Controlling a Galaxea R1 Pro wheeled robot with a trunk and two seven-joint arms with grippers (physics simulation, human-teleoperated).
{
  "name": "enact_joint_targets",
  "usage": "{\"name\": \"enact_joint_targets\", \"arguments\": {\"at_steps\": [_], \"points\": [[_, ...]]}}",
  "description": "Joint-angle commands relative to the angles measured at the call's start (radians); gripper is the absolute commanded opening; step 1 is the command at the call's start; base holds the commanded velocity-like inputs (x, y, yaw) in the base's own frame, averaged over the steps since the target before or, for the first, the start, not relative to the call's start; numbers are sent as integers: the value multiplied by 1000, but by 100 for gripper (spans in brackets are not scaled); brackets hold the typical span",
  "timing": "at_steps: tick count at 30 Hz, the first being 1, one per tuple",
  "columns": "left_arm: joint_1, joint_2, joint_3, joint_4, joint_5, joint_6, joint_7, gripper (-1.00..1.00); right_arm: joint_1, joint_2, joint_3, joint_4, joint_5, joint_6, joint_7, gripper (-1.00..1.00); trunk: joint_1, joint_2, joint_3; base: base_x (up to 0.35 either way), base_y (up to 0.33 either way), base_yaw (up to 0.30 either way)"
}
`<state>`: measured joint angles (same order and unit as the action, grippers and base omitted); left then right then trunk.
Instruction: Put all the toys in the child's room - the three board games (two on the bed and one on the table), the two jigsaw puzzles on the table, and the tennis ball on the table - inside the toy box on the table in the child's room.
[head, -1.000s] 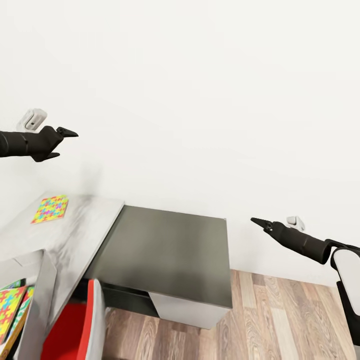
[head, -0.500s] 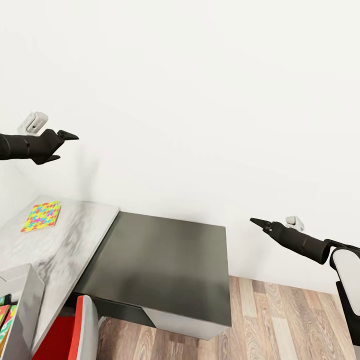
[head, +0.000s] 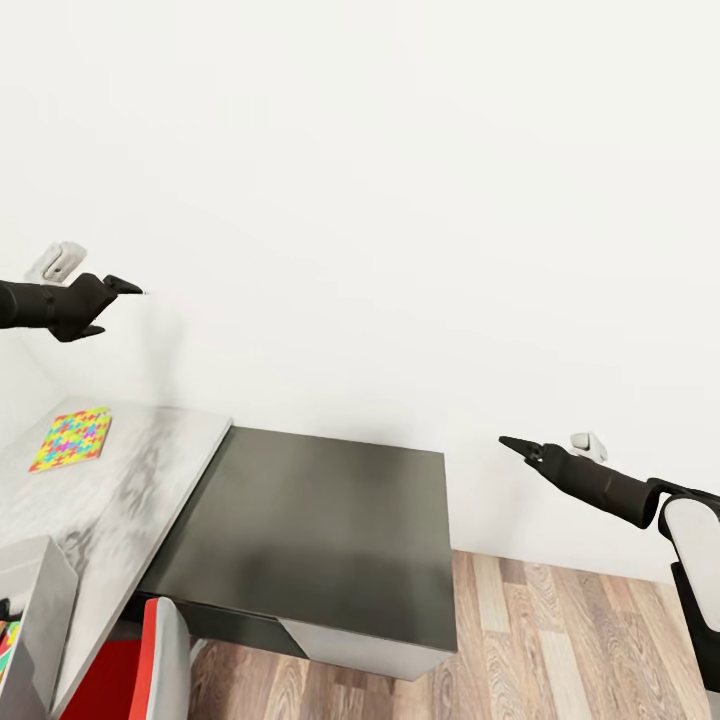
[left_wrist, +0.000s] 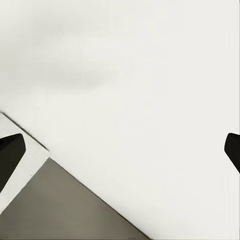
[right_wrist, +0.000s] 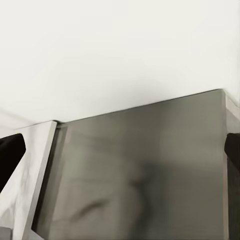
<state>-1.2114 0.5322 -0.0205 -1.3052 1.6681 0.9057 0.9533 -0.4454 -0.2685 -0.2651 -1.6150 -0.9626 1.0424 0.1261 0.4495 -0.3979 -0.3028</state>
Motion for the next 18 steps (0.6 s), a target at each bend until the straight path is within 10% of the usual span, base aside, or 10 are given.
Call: {"name": "enact_joint_targets", "arguments": {"at_steps": [1, 3, 5, 18], "points": [[-2, 1, -2, 0, 10, -1, 10, 100, -1, 0, -1, 0, 10, 5, 10, 100, 0, -2, -2, 0, 0, -11], [-22, 10, -2, 53, -15, -9, -17, 100, -1, 0, 0, 0, 10, 5, 10, 100, 0, -2, -2, 0, 0, -8], [-110, 27, -5, 259, -139, -33, -141, 100, -1, 1, 2, 0, 10, 5, 10, 100, 0, -2, -2, 0, 0, -3], [-232, 30, -12, 690, -498, -230, -513, 100, -1, 1, 1, 0, 9, 5, 10, 100, 0, -2, 1, 0, 0, 121]]}}
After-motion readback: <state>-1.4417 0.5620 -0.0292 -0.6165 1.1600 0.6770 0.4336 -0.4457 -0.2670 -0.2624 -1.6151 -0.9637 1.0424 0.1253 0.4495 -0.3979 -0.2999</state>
